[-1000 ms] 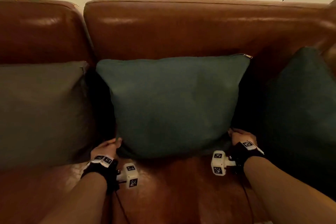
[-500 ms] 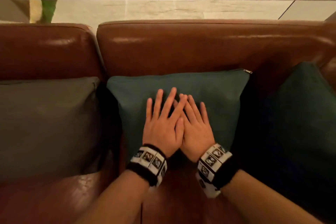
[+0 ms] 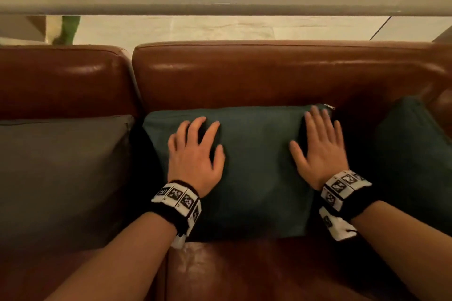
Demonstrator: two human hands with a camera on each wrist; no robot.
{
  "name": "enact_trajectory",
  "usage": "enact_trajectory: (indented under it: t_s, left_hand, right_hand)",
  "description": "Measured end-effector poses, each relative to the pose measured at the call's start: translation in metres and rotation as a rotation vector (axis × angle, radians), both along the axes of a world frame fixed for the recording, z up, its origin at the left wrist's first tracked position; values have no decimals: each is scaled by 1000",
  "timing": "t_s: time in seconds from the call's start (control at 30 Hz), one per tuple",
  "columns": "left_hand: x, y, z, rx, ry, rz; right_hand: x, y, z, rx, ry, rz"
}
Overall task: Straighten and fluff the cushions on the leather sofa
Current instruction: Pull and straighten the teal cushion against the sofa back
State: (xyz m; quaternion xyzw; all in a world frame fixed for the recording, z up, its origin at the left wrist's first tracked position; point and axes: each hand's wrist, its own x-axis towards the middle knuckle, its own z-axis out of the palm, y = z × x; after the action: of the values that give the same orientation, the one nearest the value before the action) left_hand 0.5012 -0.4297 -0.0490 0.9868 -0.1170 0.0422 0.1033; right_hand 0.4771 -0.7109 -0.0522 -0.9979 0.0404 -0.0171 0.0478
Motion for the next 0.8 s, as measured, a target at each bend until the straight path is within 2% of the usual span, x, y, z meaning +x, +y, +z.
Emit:
enact_trajectory:
  t_s: [0.1,0.2,0.33,0.4,0.5,0.57,0.63,0.67,0.73,0.8]
  left_hand:
    - [25,-33,8,43,-6,-136]
    - [48,-26,-5,126,103,-207]
    - [62,31,-5,213,80,-90]
    - [67,47,5,253,103,-82]
    - [67,27,19,235,70,-72]
    - [64,0,17,170,63,-137]
    - [63,-14,13,140,169,-177]
    - [65,-12,9,148,198,-174]
    - [68,3,7,201,179,-151]
    - [70,22,11,268,178,-90]
  right_hand:
    - [25,59,12,75,-84,245]
    - [48,76,3,-5,64,372]
    - [52,6,-5,-17,125,144]
    - [50,-15,4,-59,181,109]
    - [57,8,22,-77,99,115]
    - [63,43,22,-10,73,224]
    - [63,65,15,4,156,372]
    - [64,61,14,6,192,372]
    - [66,29,15,3,192,234]
    - [62,-13,18,-98,233,74]
